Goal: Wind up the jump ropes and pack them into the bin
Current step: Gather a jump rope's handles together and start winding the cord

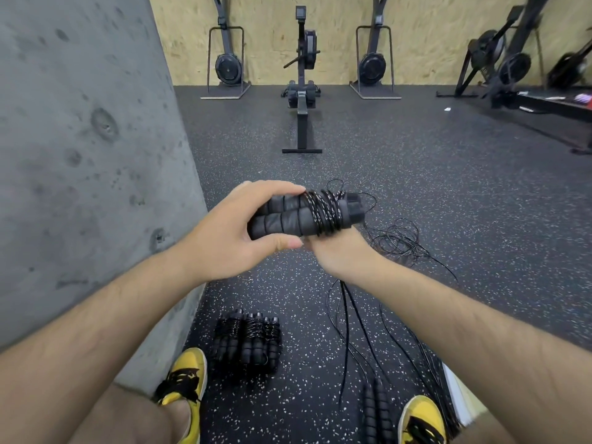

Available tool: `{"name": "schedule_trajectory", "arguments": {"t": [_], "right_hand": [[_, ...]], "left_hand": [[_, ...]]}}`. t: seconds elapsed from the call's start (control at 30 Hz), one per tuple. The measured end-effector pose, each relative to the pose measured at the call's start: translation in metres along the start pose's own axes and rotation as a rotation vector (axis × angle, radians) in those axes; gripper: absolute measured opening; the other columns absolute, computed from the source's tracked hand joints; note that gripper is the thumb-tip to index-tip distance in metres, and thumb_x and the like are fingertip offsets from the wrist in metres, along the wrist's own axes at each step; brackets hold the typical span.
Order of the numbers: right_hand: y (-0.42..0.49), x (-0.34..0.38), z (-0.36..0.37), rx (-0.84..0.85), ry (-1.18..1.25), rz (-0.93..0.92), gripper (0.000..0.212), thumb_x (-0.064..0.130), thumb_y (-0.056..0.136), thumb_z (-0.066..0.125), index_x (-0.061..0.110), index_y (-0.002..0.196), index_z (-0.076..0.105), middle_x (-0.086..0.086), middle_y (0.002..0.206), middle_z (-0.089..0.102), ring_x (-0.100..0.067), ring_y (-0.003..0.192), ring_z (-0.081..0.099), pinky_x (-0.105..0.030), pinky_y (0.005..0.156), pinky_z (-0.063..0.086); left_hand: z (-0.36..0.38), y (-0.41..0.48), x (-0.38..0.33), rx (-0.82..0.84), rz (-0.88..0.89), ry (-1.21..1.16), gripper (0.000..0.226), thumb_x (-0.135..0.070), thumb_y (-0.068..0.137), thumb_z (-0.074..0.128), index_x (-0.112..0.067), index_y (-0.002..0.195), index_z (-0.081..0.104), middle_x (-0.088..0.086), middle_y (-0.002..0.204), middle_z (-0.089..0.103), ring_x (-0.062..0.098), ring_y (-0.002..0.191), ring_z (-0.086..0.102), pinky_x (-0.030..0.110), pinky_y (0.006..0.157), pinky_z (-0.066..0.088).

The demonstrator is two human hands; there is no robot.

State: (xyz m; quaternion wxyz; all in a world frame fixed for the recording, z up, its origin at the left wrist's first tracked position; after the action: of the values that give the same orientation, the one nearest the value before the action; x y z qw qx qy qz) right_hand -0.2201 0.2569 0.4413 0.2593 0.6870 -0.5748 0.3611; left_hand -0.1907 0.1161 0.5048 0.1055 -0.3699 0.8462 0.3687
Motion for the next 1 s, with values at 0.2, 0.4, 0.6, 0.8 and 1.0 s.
{"name": "schedule_trajectory", "arguments": {"t": [0.2, 0.4, 0.6, 0.8, 1.0], "right_hand": [[-0.011, 0.020, 0.022, 0.093, -0.119, -0.161, 0.032, 0.036, 0.107, 0.031, 0.026, 0.092, 0.057, 0.005, 0.075, 0.056, -0.011, 0.062, 0.052, -0.029, 0.059, 0.040], [-0.032, 0.043, 0.005, 0.047, -0.605, -0.314, 0.031, 0.036, 0.106, 0.031, 0.016, 0.095, 0.052, 0.002, 0.082, 0.056, -0.021, 0.075, 0.055, -0.035, 0.063, 0.039], [-0.048, 0.075, -0.015, -0.193, -0.950, -0.586, 0.024, 0.037, 0.105, 0.031, 0.024, 0.106, 0.051, 0.004, 0.093, 0.058, -0.025, 0.080, 0.057, -0.033, 0.063, 0.034], [-0.032, 0.077, -0.034, -0.367, -0.984, -0.770, 0.018, 0.032, 0.102, 0.047, 0.025, 0.098, 0.063, 0.004, 0.084, 0.060, -0.027, 0.062, 0.060, -0.028, 0.050, 0.021], [-0.012, 0.070, -0.051, -0.381, -0.892, -0.805, 0.042, 0.051, 0.099, 0.031, 0.033, 0.101, 0.069, 0.005, 0.085, 0.058, -0.025, 0.061, 0.056, -0.026, 0.054, 0.028]], "left_hand": [[-0.014, 0.007, 0.031, -0.093, -0.051, 0.177, 0.067, -0.053, 0.079, 0.074, -0.024, 0.137, 0.055, -0.010, 0.125, 0.063, 0.019, 0.111, 0.057, 0.042, 0.104, 0.042], [-0.013, 0.006, 0.078, 0.025, -0.144, 0.436, 0.068, -0.050, 0.076, 0.079, -0.032, 0.136, 0.052, -0.004, 0.112, 0.061, 0.028, 0.104, 0.054, 0.040, 0.098, 0.040], [0.001, 0.001, 0.084, 0.123, -0.119, 0.525, 0.069, -0.043, 0.073, 0.083, -0.037, 0.133, 0.049, -0.006, 0.105, 0.057, 0.025, 0.097, 0.050, 0.048, 0.091, 0.046], [0.026, -0.004, 0.059, 0.257, -0.016, 0.475, 0.068, -0.047, 0.071, 0.078, -0.040, 0.131, 0.048, -0.016, 0.104, 0.054, 0.018, 0.095, 0.046, 0.044, 0.089, 0.045], [0.037, -0.009, 0.024, 0.342, 0.068, 0.302, 0.062, -0.043, 0.075, 0.083, -0.034, 0.128, 0.051, -0.021, 0.104, 0.050, 0.014, 0.096, 0.044, 0.032, 0.089, 0.038]]}}
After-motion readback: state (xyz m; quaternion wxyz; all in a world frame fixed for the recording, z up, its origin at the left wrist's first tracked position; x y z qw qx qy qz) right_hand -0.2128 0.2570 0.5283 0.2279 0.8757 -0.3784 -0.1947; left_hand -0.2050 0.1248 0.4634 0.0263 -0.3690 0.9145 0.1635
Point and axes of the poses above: each hand's wrist, its own y-axis towards the middle knuckle, its own z-axis out of the palm, x = y × z, the point moved 9 cm from there along y, towards the middle knuckle
